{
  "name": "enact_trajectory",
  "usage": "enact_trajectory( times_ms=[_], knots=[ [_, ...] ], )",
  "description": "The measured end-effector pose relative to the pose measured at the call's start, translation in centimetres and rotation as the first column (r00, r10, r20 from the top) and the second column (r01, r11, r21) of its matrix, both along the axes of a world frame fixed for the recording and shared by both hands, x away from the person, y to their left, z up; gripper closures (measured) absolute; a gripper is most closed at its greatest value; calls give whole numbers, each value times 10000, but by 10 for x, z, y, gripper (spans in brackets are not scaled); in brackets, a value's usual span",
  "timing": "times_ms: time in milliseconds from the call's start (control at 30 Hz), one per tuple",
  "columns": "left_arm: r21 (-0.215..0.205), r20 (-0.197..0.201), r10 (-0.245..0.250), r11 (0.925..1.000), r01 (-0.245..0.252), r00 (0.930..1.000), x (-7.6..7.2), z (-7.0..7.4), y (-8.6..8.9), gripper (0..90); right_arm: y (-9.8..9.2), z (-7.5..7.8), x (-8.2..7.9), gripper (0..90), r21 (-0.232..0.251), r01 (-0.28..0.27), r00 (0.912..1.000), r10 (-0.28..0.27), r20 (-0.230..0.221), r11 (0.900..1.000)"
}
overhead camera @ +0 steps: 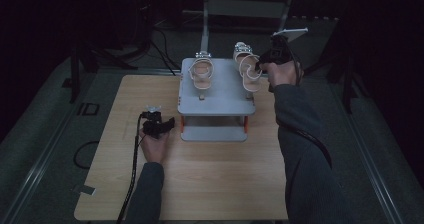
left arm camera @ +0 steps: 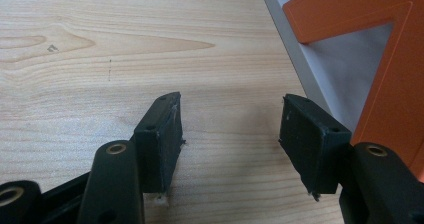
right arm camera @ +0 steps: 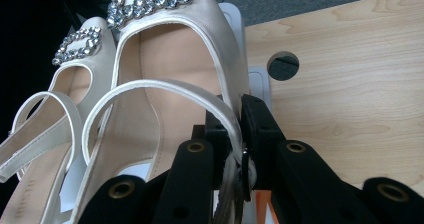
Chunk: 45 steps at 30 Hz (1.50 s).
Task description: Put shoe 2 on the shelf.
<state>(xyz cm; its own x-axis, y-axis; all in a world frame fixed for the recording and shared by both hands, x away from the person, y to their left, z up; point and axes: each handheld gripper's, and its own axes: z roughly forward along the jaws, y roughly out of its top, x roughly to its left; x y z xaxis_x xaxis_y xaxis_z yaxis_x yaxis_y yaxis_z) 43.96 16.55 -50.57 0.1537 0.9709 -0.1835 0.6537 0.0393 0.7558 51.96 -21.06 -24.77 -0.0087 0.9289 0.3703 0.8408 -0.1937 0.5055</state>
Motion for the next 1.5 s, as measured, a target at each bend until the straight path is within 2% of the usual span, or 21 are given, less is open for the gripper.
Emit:
enact_trajectory(
  times_ms=[267,333,600,1500],
  knots=[
    [8,-13,-12,10000,12,10000,0,0,0,425,13,-4,3,834,-25,-145,9999,145,-85,9999],
    [2,-14,-13,10000,13,10000,0,0,0,425,16,-4,4,834,90,-181,9998,182,-128,9998],
    [-1,-10,-20,10000,20,10000,-1,0,0,424,29,-3,5,833,-69,-382,9992,382,-134,9992],
    [90,-2,-59,9999,59,10000,-2,0,-1,425,56,-6,11,833,1,-548,9982,548,-263,9985]
  ],
)
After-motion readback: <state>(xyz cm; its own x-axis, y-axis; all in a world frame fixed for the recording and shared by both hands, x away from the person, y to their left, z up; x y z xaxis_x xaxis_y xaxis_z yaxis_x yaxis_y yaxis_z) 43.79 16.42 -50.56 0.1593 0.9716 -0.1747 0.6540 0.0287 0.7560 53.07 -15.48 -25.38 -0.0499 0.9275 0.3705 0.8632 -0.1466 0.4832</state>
